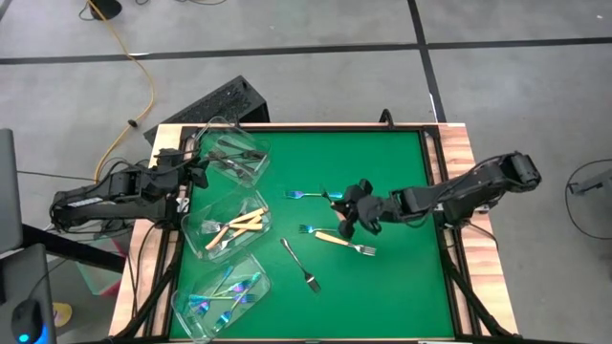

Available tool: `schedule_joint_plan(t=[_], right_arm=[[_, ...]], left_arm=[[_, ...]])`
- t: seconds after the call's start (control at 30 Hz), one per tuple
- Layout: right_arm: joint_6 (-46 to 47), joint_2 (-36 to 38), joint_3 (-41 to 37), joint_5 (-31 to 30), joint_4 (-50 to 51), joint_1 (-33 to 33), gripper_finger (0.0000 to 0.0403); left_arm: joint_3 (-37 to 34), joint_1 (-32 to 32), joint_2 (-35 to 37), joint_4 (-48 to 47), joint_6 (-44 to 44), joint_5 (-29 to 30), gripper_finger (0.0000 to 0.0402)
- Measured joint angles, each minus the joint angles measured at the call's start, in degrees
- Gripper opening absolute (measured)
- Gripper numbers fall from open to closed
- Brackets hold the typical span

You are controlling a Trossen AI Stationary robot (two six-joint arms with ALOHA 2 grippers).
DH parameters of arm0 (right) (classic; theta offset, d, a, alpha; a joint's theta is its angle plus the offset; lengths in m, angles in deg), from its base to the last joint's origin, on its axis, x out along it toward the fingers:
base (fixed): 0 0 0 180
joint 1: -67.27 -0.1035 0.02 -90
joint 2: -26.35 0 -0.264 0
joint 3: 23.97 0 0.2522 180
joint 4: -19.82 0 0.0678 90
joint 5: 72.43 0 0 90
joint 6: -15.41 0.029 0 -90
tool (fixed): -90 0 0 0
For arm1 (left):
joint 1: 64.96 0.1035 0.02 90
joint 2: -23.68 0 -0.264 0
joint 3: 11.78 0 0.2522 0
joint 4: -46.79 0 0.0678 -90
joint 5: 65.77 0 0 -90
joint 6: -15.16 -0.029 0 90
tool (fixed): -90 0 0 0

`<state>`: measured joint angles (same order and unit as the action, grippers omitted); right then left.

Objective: Sort silverware by color (type)
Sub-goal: Put the orange fork into the middle transparent bin

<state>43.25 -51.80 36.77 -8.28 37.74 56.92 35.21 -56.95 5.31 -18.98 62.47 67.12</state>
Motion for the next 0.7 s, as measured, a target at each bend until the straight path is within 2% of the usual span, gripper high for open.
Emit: schedule_joint_plan(t=[0.27, 0.43, 0.7], right_arm=[[-9.75, 0.02, 5.72, -0.43, -0.36, 5.1, 0.004], [-12.78, -1.92, 7.38, -0.53, -7.08, 7.46, 0.004], [-16.32, -14.68, 16.69, 1.57, -13.62, 8.6, 0.004]], left_arm=[[0.0, 0.02, 0.0, 0.0, 0.07, 0.0, 0.0172], [0.0, 0.01, 0.0, 0.0, 0.1, 0.08, 0.0172], [0.0, 0.0, 0.0, -0.02, 0.55, 1.24, 0.0172]])
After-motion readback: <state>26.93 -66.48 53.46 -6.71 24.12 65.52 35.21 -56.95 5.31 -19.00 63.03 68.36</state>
